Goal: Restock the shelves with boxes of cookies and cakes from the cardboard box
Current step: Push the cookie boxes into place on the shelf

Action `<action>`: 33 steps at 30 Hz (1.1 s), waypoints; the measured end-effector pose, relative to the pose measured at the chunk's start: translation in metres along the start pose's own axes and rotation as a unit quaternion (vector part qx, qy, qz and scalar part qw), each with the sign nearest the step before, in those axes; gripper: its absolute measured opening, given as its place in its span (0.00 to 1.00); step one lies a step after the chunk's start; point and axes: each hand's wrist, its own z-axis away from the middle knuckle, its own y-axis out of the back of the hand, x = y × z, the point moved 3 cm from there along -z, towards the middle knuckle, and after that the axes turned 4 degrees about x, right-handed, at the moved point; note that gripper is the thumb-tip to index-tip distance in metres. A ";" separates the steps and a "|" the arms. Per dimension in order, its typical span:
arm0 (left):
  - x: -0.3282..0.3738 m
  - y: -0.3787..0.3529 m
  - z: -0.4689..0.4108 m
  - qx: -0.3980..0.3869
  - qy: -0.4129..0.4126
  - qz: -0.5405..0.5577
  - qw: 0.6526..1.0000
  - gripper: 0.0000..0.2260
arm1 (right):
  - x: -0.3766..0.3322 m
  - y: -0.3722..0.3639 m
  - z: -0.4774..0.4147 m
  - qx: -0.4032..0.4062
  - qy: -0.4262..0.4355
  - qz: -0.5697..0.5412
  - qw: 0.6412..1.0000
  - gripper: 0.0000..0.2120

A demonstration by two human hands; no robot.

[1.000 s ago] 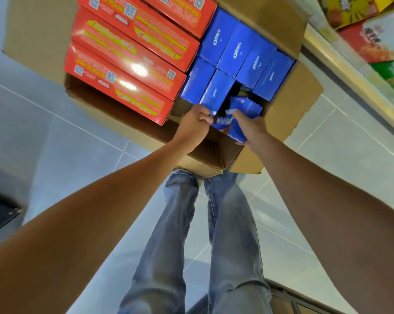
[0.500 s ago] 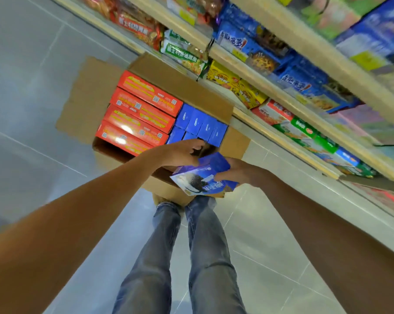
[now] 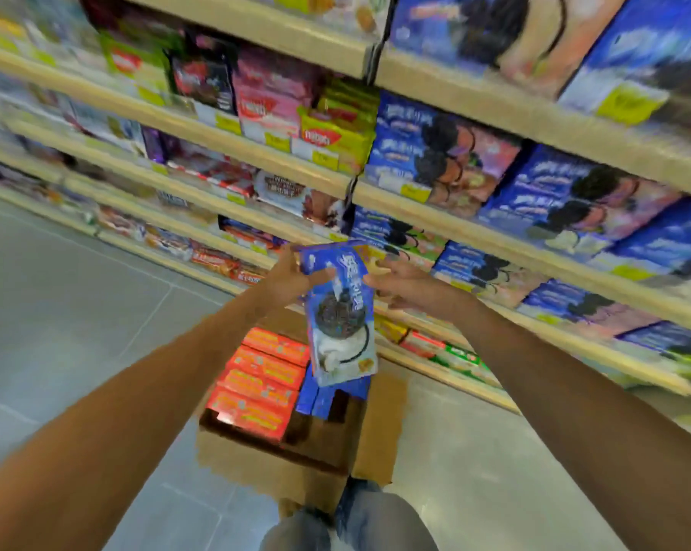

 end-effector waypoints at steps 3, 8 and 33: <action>0.061 0.026 0.014 0.121 -0.012 0.137 0.983 0.13 | -0.043 0.028 0.026 0.025 0.032 0.045 0.998 0.39; 0.165 0.069 0.044 0.179 -0.069 0.290 0.938 0.12 | -0.120 0.076 0.076 0.111 0.099 0.032 0.988 0.48; 0.521 0.030 0.123 0.172 -0.334 0.068 0.924 0.18 | -0.341 0.268 0.285 0.514 0.387 -0.069 0.762 0.22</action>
